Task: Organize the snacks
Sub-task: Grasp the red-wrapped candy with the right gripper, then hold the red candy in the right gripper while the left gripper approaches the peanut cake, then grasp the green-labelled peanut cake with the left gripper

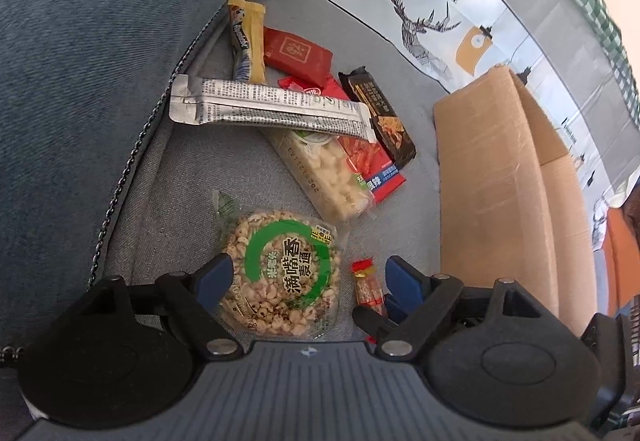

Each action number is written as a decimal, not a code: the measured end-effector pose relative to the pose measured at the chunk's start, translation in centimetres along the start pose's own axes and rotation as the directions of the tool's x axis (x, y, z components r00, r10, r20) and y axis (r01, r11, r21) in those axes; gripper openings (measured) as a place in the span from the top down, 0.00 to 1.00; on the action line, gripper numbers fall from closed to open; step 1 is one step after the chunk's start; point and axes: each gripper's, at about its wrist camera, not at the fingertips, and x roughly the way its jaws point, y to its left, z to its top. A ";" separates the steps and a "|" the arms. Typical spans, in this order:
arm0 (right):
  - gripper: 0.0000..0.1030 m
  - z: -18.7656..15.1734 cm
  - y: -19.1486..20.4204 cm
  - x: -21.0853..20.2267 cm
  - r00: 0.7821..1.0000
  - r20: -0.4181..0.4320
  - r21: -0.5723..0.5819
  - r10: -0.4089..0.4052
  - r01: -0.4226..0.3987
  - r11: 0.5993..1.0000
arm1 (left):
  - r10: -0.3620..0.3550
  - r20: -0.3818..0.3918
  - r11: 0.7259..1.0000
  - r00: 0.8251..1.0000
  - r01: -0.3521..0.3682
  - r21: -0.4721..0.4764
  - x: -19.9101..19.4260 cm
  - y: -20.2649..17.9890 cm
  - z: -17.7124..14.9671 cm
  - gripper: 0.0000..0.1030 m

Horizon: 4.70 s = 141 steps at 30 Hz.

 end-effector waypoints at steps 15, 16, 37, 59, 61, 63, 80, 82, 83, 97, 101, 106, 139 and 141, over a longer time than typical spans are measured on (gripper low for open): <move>0.75 0.0 0.3 0.4 1.000 0.003 -0.017 -0.011 0.011 1.000 | 0.099 -0.042 0.993 0.994 -0.096 0.073 1.4 -1.5 -0.1 0.05; 0.75 0.1 0.3 0.4 1.000 0.003 -0.016 -0.011 0.011 1.000 | 0.109 -0.040 0.992 0.993 -0.105 0.074 1.6 -1.6 -0.2 0.05; 0.74 0.0 0.1 0.4 1.000 0.004 -0.017 -0.013 0.013 1.000 | 0.177 -0.027 0.983 0.984 -0.176 0.049 1.9 -1.7 -0.1 0.04; 0.73 0.1 0.2 0.4 1.000 0.004 -0.015 -0.014 0.014 1.000 | 0.149 0.081 0.989 0.986 -0.150 0.012 0.2 -1.4 -0.2 0.04; 0.73 0.1 0.2 0.4 1.000 0.004 -0.015 -0.014 0.014 1.000 | 0.169 0.064 0.985 0.984 -0.171 0.025 0.5 -1.6 -0.2 0.04; 0.73 0.1 0.2 0.4 1.000 0.004 -0.014 -0.015 0.015 1.000 | 0.204 0.018 0.978 0.979 -0.204 0.049 1.3 -2.0 -0.1 0.04; 0.73 0.2 0.2 0.4 1.000 0.004 -0.010 -0.018 0.018 1.000 | 0.315 0.033 0.945 0.948 -0.317 0.080 2.2 -3.1 -0.2 0.03; 0.73 0.2 0.2 0.4 1.000 0.004 -0.011 -0.018 0.018 1.000 | 0.321 0.065 0.941 0.945 -0.326 0.088 1.9 -3.4 -0.3 0.03; 0.73 0.2 0.2 0.4 1.000 0.004 -0.012 -0.019 0.019 1.000 | 0.320 0.078 0.941 0.944 -0.326 0.091 1.6 -3.4 -0.3 0.03; 0.73 0.1 0.3 0.3 1.000 0.006 -0.019 -0.023 0.024 1.000 | 0.477 -0.044 0.867 0.878 -0.461 0.191 5.0 -4.2 -0.1 0.05; 0.74 0.0 0.4 0.3 0.999 0.010 -0.030 -0.030 0.030 0.999 | 0.525 0.000 0.834 0.851 -0.515 0.196 4.8 -4.5 -0.4 0.19; 0.81 0.0 0.4 0.1 0.999 0.019 -0.019 -0.042 0.042 0.999 | 0.529 0.078 0.820 0.845 -0.533 0.210 3.6 -5.3 -1.2 0.32; 0.83 -1.0 1.8 -6.8 0.955 0.293 -0.031 -0.050 0.061 0.998 | 0.000 0.311 0.999 0.950 -0.011 0.034 -4.3 -1.9 -1.9 0.73; 0.83 -1.0 1.7 -7.4 0.951 0.306 -0.030 -0.049 0.061 0.998 | -0.010 0.315 1.000 0.949 0.000 0.031 -4.5 -1.7 -1.9 0.73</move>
